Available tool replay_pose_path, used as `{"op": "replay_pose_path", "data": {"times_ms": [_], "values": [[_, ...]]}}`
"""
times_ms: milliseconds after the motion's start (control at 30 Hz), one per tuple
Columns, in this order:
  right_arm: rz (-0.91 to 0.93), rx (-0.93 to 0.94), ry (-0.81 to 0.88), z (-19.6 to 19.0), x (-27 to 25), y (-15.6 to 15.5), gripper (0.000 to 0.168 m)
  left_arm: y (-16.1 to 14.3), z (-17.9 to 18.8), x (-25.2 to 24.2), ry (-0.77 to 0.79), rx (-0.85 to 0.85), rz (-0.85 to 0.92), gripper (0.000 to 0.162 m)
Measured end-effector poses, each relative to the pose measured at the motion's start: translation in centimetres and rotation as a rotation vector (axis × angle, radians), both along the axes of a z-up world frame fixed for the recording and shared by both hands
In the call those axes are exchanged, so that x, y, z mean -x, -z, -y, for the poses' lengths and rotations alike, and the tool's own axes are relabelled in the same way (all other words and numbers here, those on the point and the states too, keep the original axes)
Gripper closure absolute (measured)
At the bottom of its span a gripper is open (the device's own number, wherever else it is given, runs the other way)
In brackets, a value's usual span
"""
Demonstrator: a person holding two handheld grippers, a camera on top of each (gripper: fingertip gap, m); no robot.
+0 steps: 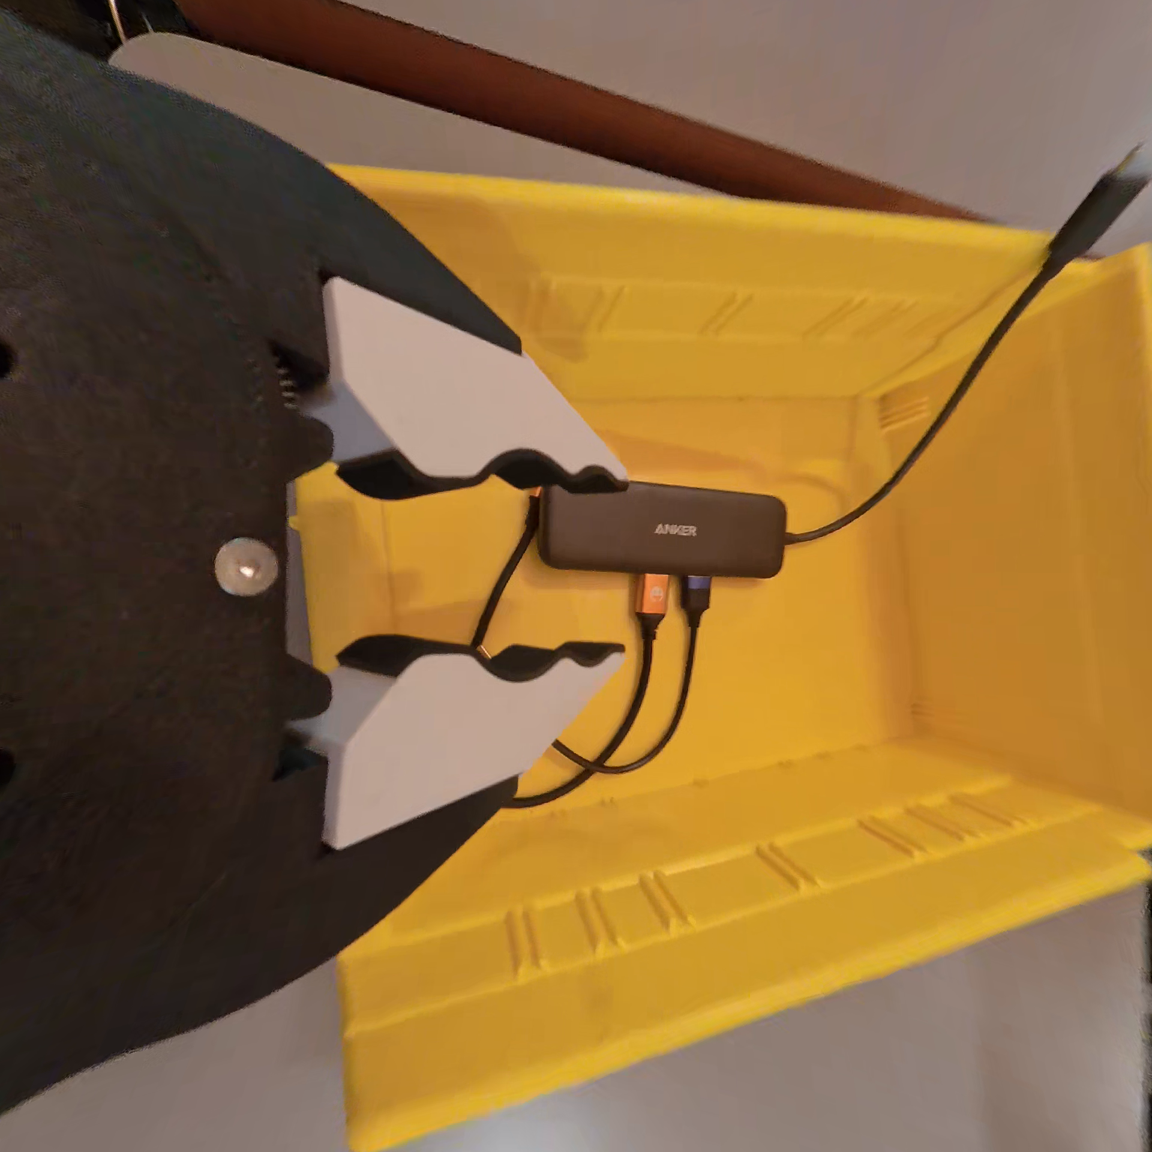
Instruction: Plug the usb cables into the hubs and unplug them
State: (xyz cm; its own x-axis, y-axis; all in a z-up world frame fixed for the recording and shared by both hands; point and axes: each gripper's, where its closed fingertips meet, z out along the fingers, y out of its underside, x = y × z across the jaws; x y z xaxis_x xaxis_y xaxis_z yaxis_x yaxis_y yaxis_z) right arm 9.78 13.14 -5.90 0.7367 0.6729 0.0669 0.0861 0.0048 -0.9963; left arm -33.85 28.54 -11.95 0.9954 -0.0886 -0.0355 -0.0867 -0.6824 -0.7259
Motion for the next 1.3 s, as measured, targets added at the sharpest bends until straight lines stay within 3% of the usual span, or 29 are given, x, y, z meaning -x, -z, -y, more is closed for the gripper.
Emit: {"op": "replay_pose_path", "data": {"times_ms": [67, 267, 367, 500, 600, 900, 1300], "values": [[0.016, 0.001, 0.009, 0.2, -0.2, 0.3, 0.158, 1.8, 0.0, 0.1, 0.027, 0.083, -0.028, 0.102], [0.043, 0.016, 0.066, 1.2, -2.0, 1.0, 0.158, 6.3, -0.9, 1.7, 0.046, 0.280, -0.214, 0.084], [0.032, 0.013, 0.107, 1.7, -3.4, 0.8, 0.158, 6.4, -2.1, 1.4, 0.025, 0.285, -0.164, 0.085], [0.004, 0.025, 0.147, 2.0, -4.8, 0.8, 0.158, 6.5, -2.5, 1.1, 0.037, 0.306, -0.115, 0.119], [-0.014, 0.029, 0.163, 2.1, -5.5, 0.7, 0.158, 6.2, -2.8, 0.5, 0.055, 0.290, -0.067, 0.119], [-0.032, 0.047, 0.150, 1.9, -5.4, 1.0, 0.158, -1.1, -3.8, -0.7, 0.066, 0.010, 0.178, 0.121], [-0.024, 0.035, 0.112, 1.0, -3.2, 0.7, 0.157, -8.3, -0.6, 0.5, 0.055, -0.200, 0.281, 0.122]]}}
